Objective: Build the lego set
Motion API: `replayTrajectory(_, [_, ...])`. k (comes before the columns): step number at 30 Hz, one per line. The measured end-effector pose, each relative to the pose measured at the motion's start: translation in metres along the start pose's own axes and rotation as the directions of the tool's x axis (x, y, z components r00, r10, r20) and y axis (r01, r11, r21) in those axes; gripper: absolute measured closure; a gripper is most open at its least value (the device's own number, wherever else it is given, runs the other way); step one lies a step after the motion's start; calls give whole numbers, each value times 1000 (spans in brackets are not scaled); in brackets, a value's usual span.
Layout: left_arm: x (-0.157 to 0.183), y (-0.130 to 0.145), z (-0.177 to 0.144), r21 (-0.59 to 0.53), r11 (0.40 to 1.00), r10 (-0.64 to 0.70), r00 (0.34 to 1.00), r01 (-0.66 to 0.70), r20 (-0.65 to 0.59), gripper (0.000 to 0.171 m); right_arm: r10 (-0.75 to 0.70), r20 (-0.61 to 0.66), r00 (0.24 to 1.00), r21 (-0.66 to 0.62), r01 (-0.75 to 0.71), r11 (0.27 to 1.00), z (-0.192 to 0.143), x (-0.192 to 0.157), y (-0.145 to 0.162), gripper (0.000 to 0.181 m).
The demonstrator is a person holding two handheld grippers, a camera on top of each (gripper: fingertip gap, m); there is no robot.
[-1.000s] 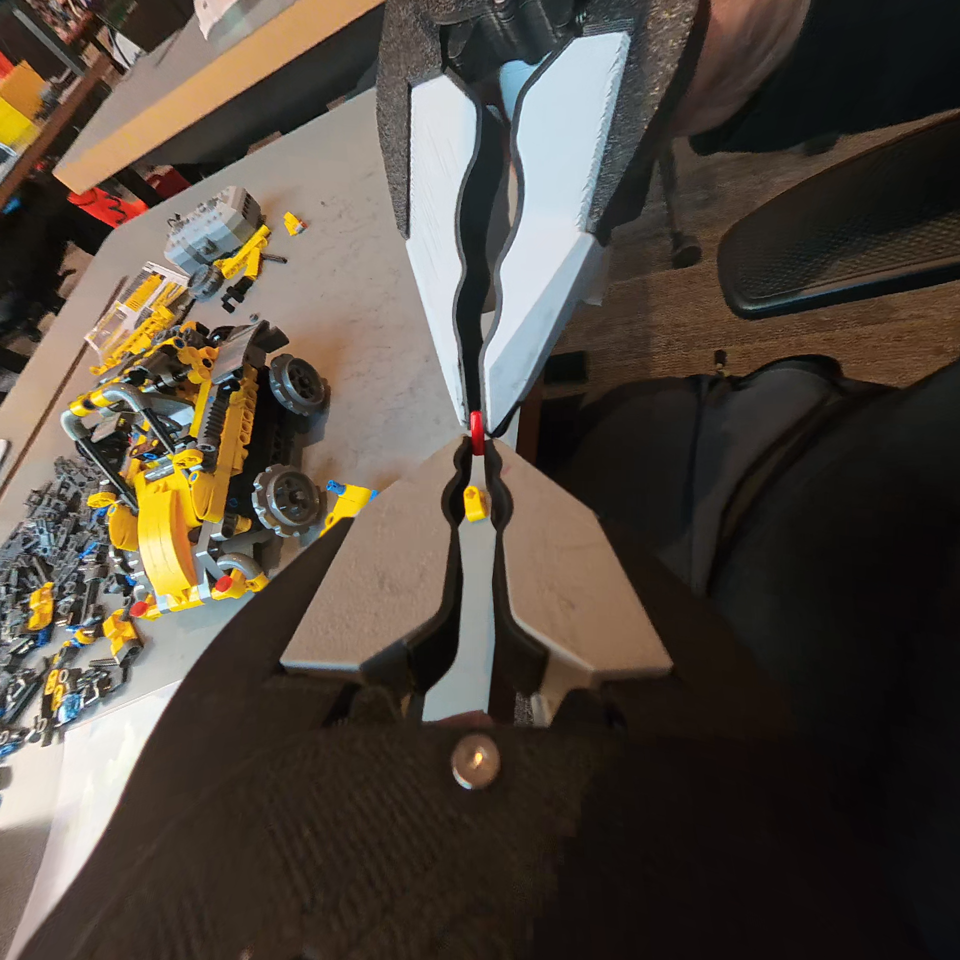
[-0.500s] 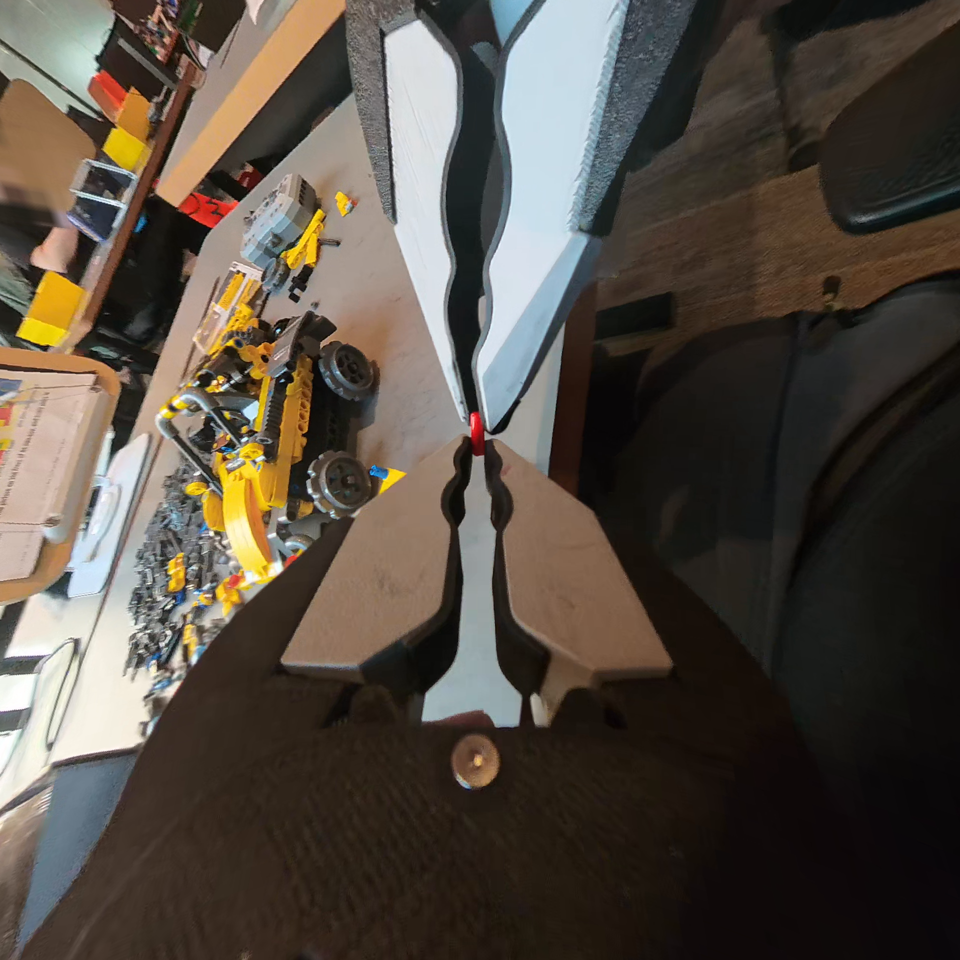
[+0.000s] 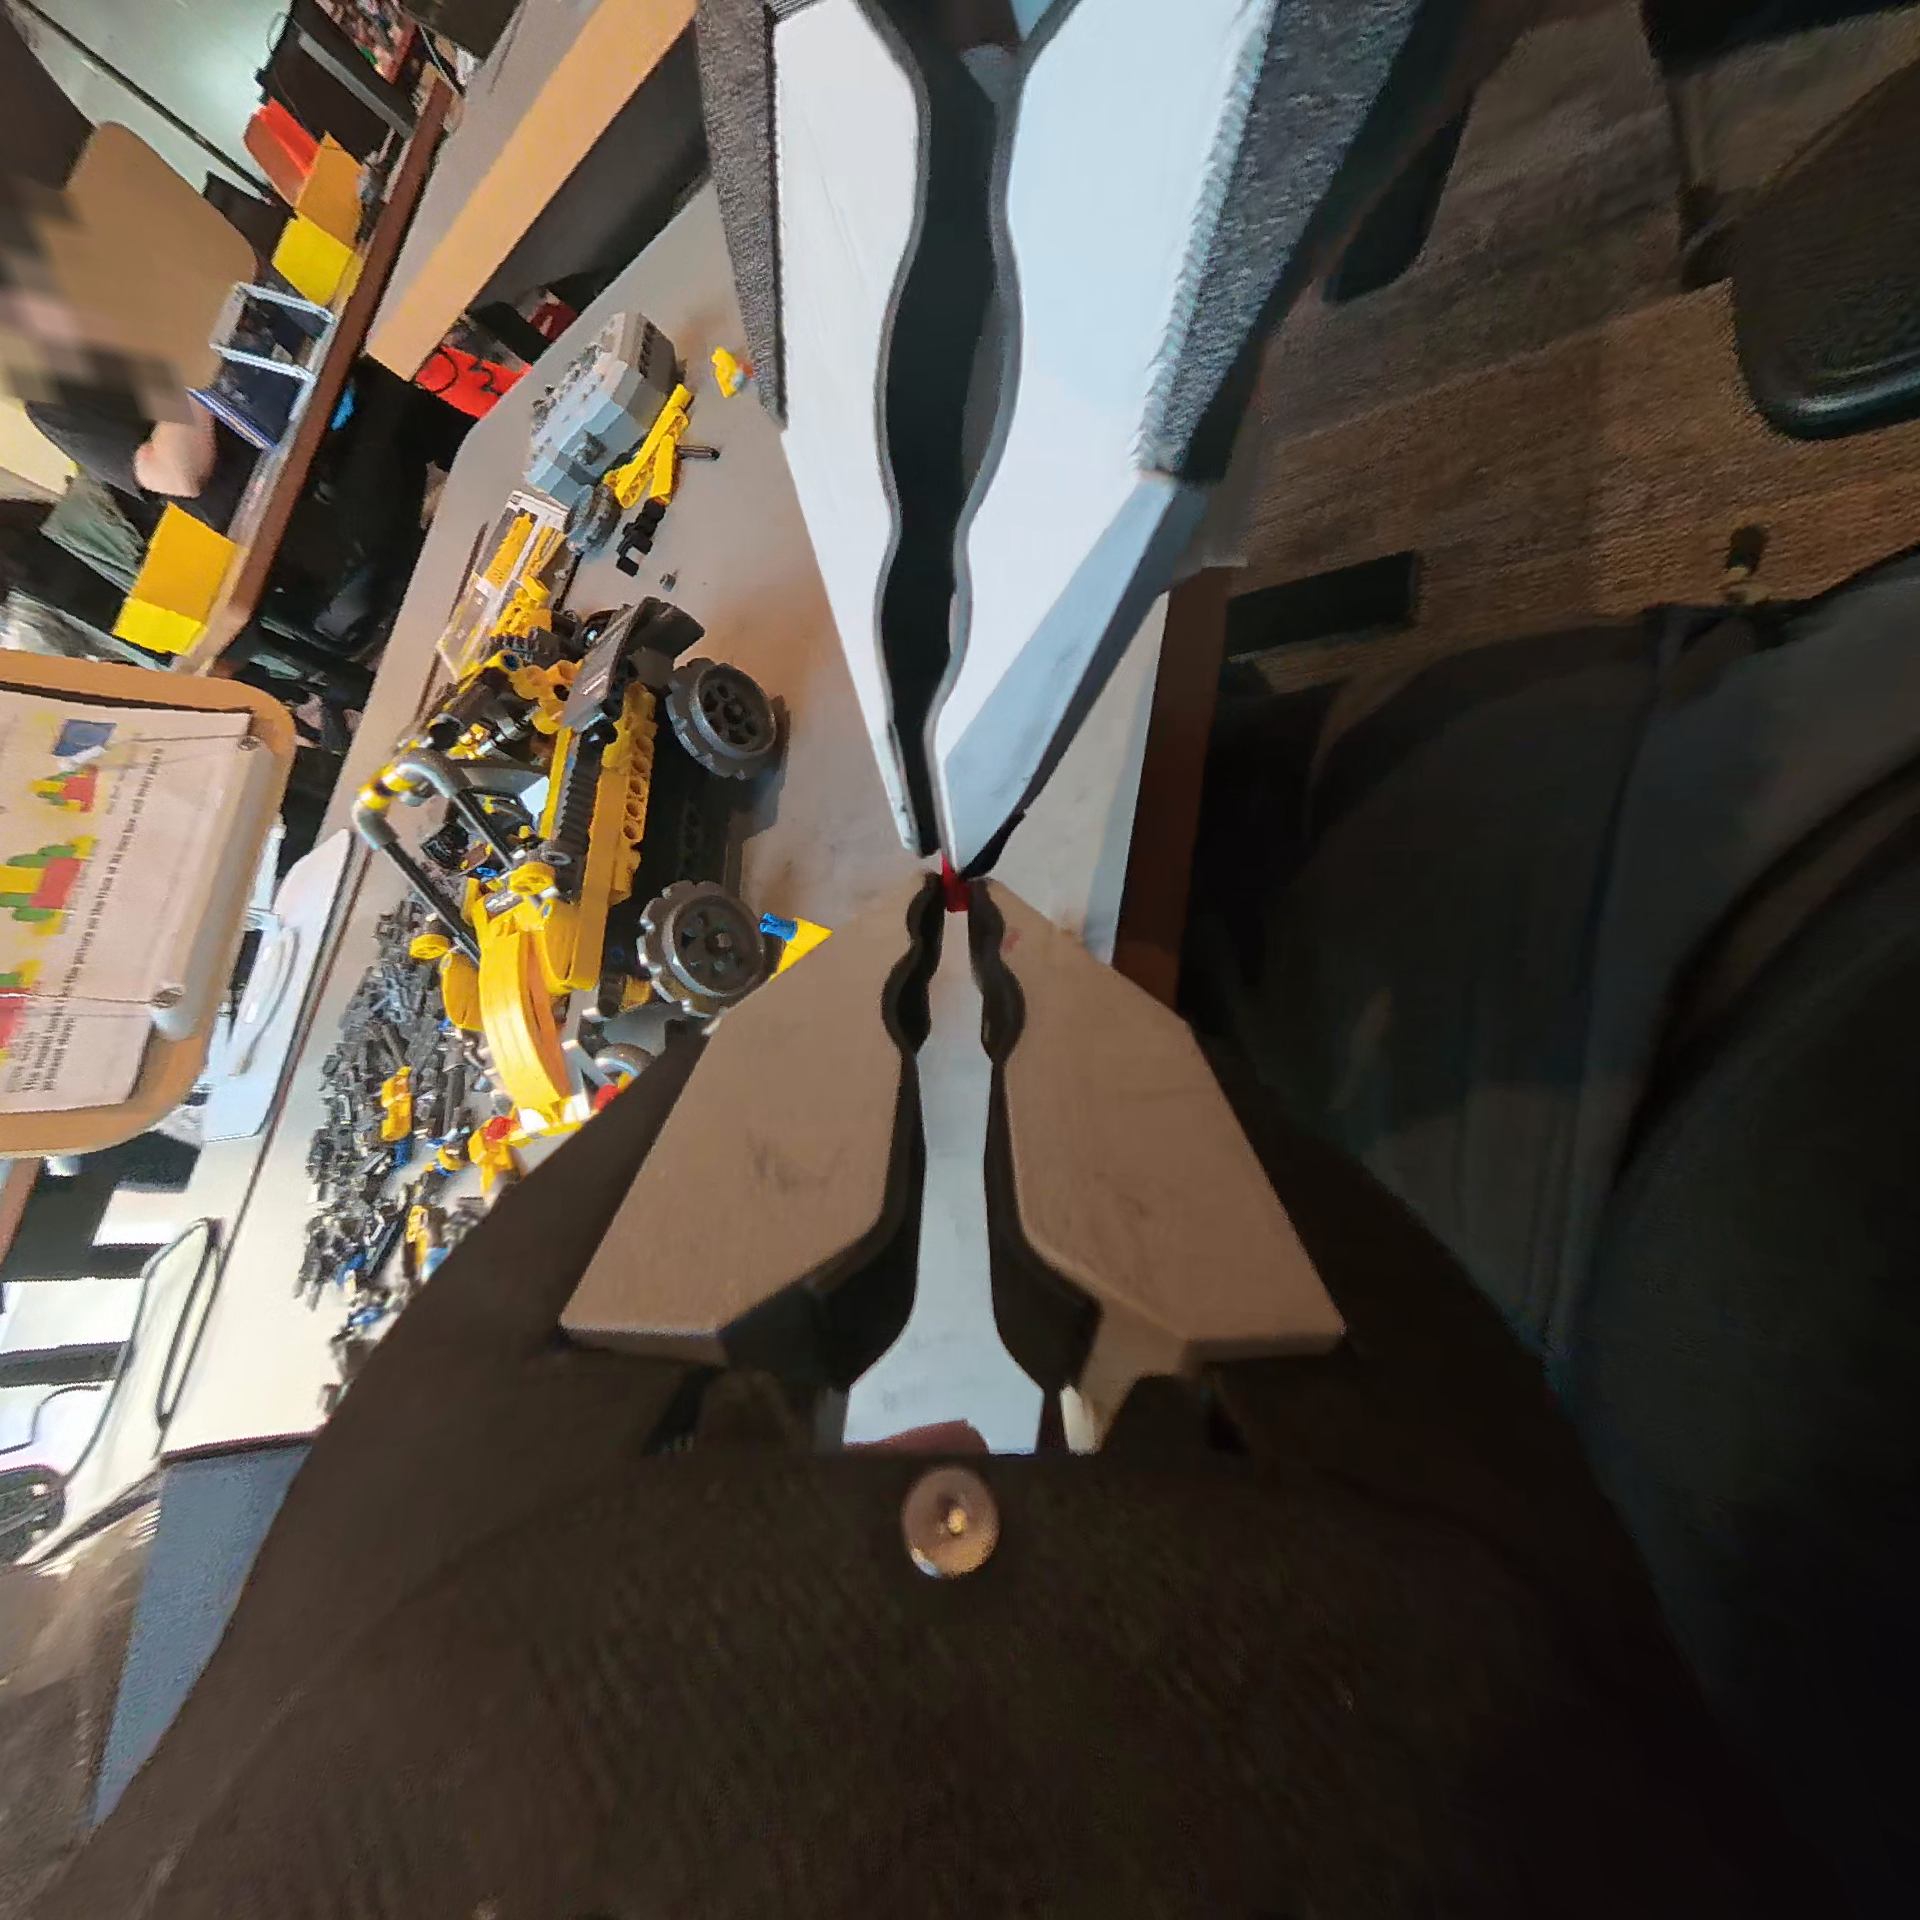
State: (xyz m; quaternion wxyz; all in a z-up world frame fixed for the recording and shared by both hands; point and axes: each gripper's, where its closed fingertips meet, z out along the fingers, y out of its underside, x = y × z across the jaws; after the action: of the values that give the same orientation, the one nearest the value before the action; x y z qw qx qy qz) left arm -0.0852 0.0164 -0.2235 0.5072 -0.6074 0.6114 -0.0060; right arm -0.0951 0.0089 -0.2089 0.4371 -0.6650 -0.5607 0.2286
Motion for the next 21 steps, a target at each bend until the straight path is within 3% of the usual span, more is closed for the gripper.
replayTrajectory(21, [2,1,0,4,1000,-16,1000,16,-18,171,-40,-5,999,-31,39,999,1,-2,5,176])
